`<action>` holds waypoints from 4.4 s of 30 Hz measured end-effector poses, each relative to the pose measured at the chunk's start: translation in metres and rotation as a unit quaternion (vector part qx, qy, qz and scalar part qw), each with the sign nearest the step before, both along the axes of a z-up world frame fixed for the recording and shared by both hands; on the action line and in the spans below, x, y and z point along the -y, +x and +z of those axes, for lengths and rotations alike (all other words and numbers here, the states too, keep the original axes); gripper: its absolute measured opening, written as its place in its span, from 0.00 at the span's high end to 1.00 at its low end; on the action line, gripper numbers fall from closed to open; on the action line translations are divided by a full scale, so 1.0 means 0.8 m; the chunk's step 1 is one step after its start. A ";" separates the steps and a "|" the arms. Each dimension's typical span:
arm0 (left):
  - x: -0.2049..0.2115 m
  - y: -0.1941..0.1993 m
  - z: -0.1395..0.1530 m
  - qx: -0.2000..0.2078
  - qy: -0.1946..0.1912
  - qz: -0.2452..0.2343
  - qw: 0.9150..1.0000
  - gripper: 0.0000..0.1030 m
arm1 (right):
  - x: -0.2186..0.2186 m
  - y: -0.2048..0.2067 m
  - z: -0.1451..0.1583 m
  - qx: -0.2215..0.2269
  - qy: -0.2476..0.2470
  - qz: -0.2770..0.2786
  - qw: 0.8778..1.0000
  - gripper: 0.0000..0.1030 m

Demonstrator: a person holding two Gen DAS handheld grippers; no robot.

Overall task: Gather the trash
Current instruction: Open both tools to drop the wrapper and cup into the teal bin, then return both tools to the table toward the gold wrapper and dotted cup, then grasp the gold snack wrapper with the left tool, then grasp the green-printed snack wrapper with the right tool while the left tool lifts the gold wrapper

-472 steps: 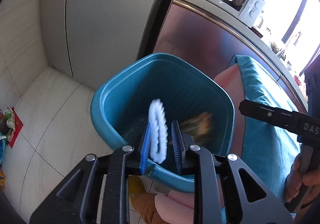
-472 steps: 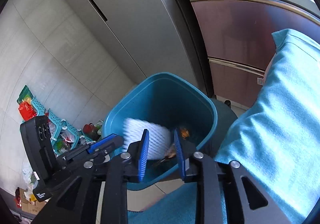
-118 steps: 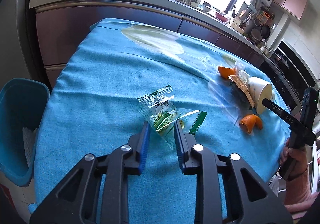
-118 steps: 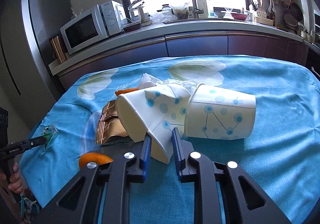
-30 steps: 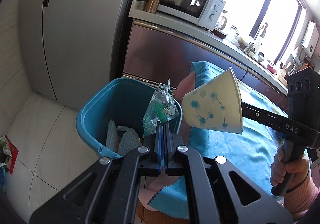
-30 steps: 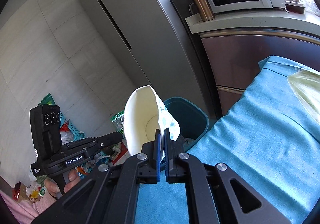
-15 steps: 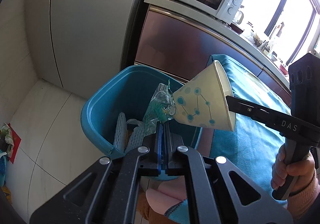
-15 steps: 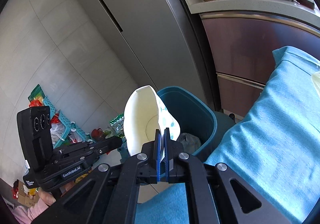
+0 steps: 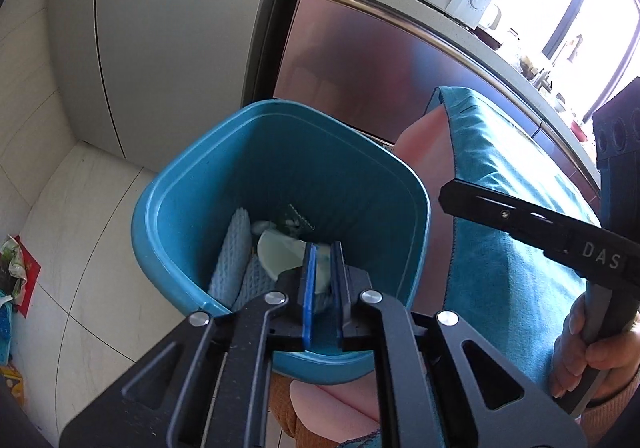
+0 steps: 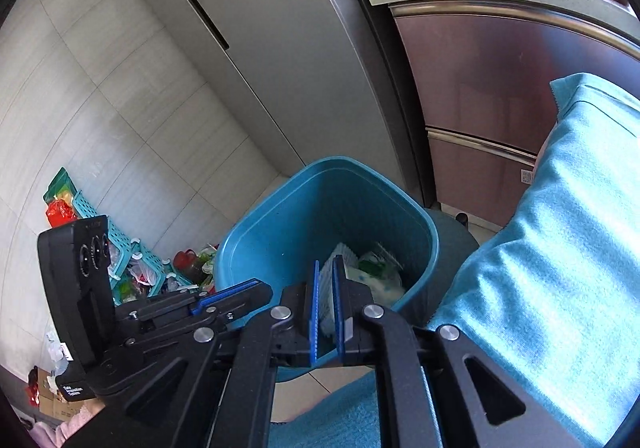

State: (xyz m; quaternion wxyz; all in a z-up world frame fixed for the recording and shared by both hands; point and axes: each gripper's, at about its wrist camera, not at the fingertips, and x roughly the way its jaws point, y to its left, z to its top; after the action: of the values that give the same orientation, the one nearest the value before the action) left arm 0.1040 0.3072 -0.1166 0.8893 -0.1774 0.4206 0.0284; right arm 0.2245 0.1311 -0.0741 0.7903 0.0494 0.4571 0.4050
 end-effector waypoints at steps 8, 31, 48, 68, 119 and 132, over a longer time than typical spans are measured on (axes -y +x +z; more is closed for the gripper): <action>0.008 -0.012 0.009 0.021 0.002 -0.004 1.000 0.80 | 0.028 -0.010 0.005 0.004 0.021 -0.008 1.000 0.79; 0.208 -0.046 0.088 0.130 0.007 -0.204 0.970 0.47 | 0.253 -0.118 0.077 0.130 0.035 -0.143 0.981 0.48; 0.370 -0.035 0.080 0.113 -0.014 -0.337 0.934 0.46 | 0.441 -0.172 0.036 0.113 0.003 -0.322 0.940 0.47; 0.486 0.030 0.069 0.051 -0.048 -0.393 0.917 0.45 | 0.564 -0.195 0.020 0.115 -0.002 -0.429 0.896 0.47; 0.505 0.057 0.074 0.022 -0.113 -0.401 0.909 0.91 | 0.613 -0.191 0.014 0.094 0.095 -0.430 0.893 0.99; 0.442 0.048 0.093 0.049 -0.154 -0.383 0.909 0.91 | 0.588 -0.202 0.033 0.112 0.105 -0.409 0.900 0.96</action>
State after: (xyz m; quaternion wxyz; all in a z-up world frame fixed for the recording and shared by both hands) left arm 0.1422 -0.0467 -0.0420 0.8129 -0.1387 0.4111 -0.3885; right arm 0.0633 -0.3395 -0.0480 0.9226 0.2688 0.2600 0.0949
